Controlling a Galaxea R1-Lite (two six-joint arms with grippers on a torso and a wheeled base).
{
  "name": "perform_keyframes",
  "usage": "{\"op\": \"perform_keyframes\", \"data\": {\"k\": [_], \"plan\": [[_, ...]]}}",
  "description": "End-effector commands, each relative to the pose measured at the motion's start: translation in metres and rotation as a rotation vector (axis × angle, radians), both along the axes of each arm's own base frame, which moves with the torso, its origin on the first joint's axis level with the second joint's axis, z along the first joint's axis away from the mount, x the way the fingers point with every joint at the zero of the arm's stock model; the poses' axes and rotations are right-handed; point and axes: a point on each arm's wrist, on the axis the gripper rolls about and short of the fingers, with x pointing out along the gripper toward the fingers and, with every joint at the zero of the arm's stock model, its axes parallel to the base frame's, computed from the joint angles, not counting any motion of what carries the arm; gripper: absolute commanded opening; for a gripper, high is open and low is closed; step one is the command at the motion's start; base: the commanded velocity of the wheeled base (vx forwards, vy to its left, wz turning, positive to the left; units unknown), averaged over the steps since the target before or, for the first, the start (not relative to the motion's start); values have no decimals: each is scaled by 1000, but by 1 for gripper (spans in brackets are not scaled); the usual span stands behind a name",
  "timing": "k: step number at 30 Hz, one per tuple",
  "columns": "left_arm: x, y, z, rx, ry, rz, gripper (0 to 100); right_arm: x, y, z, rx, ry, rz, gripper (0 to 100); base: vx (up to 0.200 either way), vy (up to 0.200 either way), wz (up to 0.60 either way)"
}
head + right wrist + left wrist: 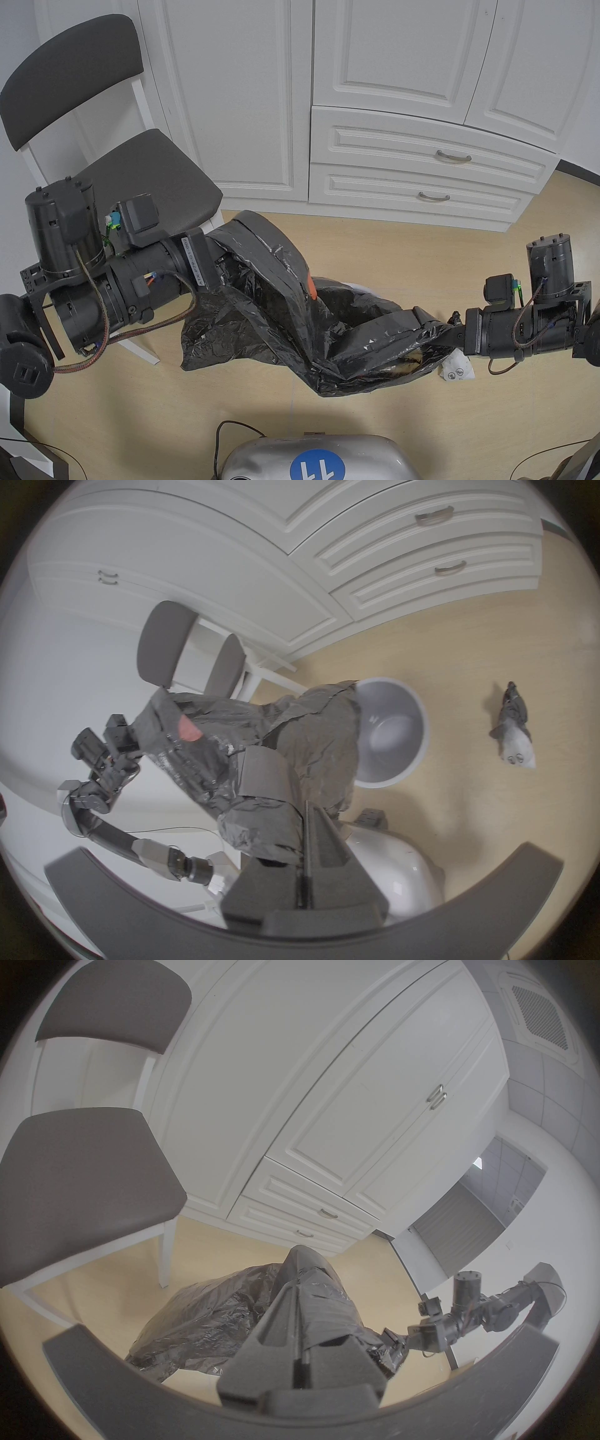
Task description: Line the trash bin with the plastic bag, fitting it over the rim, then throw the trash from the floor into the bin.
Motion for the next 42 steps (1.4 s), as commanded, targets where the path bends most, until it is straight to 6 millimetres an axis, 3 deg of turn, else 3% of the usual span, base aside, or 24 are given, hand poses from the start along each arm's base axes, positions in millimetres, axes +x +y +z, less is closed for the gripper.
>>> {"op": "perform_keyframes", "data": {"k": [1,9,18,22,28,31,42], "plan": [[4,-17,-10,21,31,-47,0,15,-21,-8,-61,23,-73,0,0,0,0],[15,-51,-20,45,60,-113,0,31,-62,-14,-190,96,-157,0,0,0,0],[50,-86,-39,59,82,-124,0,47,-104,-29,-281,104,-227,0,0,0,0],[65,-96,-37,25,75,-115,0,52,-111,-26,-276,95,-259,0,0,0,0],[110,-109,-51,-38,37,-68,0,57,-123,-26,-274,95,-303,0,0,0,0],[121,-115,-58,-67,-3,-61,0,60,-130,-27,-273,98,-328,0,0,0,0],[146,-127,-55,-180,-76,-43,0,63,-143,-20,-265,46,-382,0,0,0,0]]}}
